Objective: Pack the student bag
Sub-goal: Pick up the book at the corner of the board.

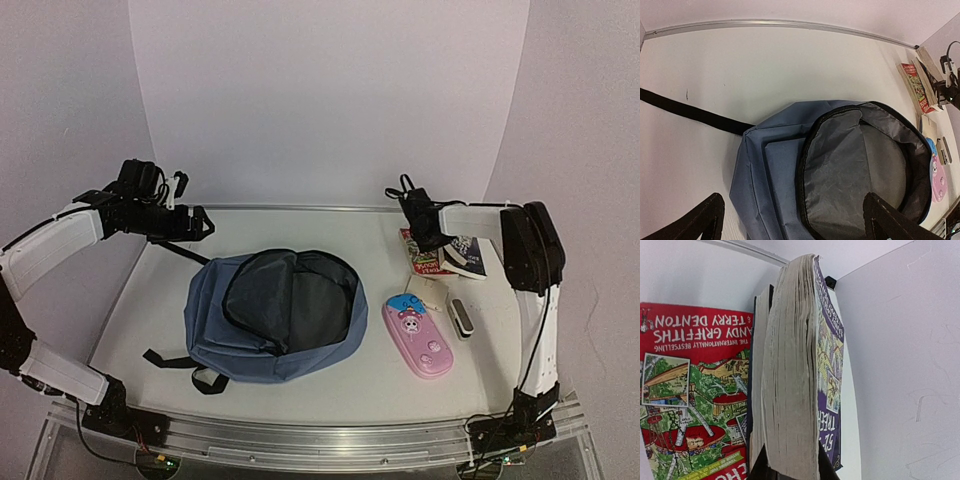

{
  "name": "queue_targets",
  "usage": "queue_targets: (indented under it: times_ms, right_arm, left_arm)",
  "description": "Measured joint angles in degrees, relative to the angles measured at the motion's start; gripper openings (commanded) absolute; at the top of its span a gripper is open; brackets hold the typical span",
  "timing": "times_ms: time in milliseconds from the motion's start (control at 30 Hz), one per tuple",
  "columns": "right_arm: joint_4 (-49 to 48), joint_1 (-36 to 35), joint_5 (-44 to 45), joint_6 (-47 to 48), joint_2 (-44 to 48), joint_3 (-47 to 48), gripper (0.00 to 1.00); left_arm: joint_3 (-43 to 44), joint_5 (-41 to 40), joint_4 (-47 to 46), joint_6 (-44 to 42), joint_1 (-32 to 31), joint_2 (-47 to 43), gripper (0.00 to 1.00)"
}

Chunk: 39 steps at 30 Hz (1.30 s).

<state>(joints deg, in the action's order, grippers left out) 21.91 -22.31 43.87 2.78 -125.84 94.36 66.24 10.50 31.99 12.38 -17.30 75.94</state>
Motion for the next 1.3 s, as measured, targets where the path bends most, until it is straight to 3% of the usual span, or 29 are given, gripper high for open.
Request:
queue_targets:
  times_ms: [133,300,567,733,1000,1300]
  right_arm:
    - [1.09,0.10,-4.02,-2.33,5.83,-0.65,0.00]
    - [3.83,0.03,-14.28,-6.18,19.46,-2.03,0.00]
    - [5.99,0.08,-41.66,-10.35,39.19,-2.24,0.00]
    - [7.76,0.00,-63.09,-11.01,43.64,-5.26,0.00]
    - [12.29,-0.80,-91.74,-12.44,46.82,-12.07,0.00]
    - [10.92,-2.99,-107.56,-14.51,50.40,-12.87,0.00]
  left_arm:
    - [-0.02,0.04,0.00,-0.06,0.00,-0.02,0.96]
    - [-1.15,2.81,-0.67,-0.88,0.01,-1.41,0.96]
    - [-8.07,22.78,-9.83,-4.02,0.05,-9.21,1.00]
    - [-9.07,33.23,-16.80,-2.14,-1.23,-10.09,1.00]
    - [-9.40,36.51,-25.94,-0.05,-10.86,-10.77,1.00]
    - [-7.26,37.91,-29.09,1.91,-12.82,-5.14,1.00]
